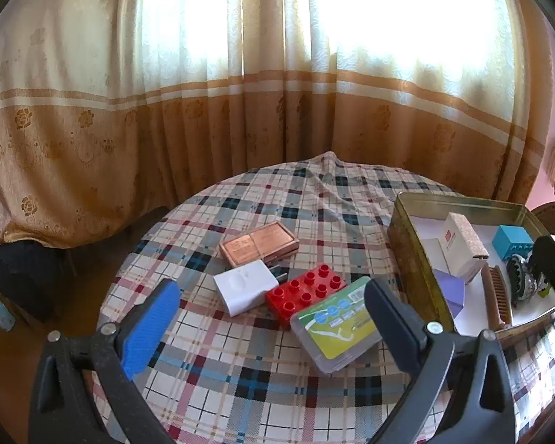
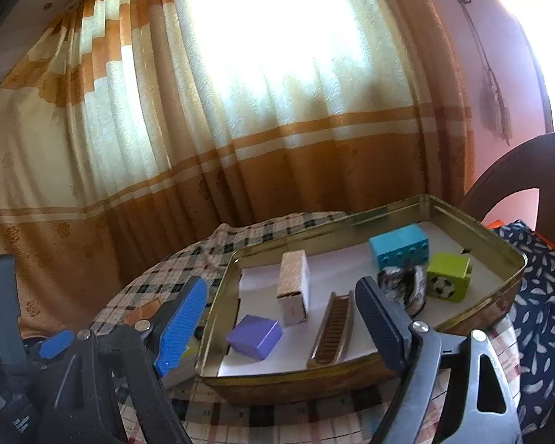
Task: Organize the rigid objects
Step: 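Withdraw both open tools from the tray back over the table, then move the right tool to the floss case while the left tool approaches the red brick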
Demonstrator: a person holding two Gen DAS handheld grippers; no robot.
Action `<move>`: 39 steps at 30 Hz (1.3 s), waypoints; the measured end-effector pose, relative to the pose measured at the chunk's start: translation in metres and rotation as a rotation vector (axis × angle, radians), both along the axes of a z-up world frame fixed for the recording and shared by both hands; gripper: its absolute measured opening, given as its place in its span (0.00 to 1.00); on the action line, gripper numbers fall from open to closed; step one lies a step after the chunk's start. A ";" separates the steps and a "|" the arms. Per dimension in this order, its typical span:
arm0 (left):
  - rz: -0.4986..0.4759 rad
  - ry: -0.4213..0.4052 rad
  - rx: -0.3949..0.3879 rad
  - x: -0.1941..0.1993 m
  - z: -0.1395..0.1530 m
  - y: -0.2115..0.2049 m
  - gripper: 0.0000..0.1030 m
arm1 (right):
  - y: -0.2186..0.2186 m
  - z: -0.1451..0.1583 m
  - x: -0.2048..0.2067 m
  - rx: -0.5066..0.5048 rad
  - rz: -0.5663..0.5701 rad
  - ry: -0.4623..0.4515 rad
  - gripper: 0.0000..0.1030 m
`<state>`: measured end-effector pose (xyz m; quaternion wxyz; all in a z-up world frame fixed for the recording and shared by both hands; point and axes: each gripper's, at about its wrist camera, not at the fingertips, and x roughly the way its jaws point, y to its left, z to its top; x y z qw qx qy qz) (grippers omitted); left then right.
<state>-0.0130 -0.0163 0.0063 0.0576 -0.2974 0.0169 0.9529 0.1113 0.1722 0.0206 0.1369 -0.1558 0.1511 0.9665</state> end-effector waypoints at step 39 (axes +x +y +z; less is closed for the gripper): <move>0.258 -0.230 -0.033 -0.037 -0.037 -0.099 0.99 | -0.112 -0.031 -0.061 0.026 0.470 -0.296 0.82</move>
